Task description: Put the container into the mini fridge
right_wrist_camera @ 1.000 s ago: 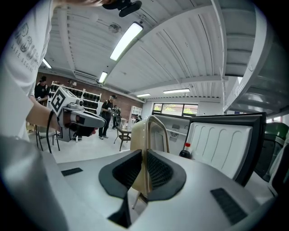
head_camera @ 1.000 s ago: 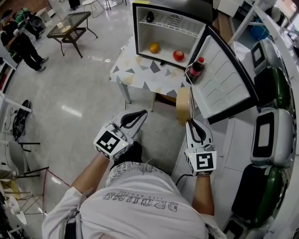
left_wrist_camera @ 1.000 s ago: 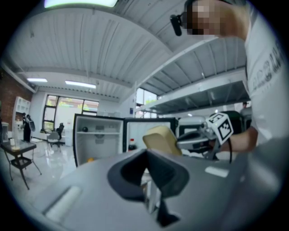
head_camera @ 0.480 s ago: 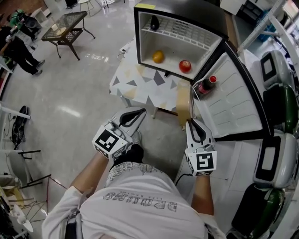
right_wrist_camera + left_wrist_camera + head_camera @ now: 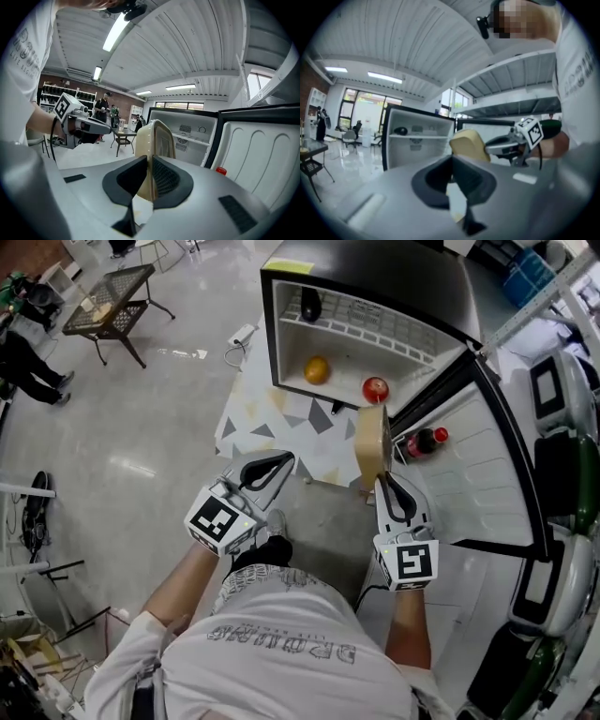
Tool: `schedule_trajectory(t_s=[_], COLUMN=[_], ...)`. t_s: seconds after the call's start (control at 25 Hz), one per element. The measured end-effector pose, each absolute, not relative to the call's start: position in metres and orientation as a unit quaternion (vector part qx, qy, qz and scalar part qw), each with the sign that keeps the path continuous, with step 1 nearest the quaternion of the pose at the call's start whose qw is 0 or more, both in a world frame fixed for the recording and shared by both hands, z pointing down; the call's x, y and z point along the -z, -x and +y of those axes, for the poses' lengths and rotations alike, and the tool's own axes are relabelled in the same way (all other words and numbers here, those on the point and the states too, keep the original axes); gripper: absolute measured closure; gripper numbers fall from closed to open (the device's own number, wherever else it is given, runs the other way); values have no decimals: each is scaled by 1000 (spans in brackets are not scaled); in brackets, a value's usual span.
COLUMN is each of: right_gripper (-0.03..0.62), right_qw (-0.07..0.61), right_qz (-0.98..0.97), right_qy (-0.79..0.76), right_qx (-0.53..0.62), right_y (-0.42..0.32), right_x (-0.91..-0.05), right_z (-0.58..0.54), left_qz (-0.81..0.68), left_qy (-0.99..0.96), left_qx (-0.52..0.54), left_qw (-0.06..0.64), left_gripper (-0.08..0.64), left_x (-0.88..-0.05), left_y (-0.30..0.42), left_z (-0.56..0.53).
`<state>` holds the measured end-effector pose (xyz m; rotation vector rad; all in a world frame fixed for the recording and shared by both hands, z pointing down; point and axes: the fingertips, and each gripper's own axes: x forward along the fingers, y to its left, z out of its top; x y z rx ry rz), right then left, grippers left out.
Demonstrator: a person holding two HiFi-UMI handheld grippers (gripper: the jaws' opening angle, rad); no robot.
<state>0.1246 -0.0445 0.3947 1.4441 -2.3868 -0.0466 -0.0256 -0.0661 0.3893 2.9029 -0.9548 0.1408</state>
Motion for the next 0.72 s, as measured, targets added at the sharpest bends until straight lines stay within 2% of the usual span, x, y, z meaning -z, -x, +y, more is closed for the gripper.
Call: schedule_trajectory(t_s=[0.72], right_gripper=[558], right_qw=[206], right_qz=[-825], right_qy=[-523], right_qx=[64], right_y=[-83], right_x=[-358], right_z=[-134], left_qz=[-274], left_qy=[-960], left_qx=[-23], left_qw=[51], left_gripper=[552], left_x=[-379], left_y=[66], left_z=[-146])
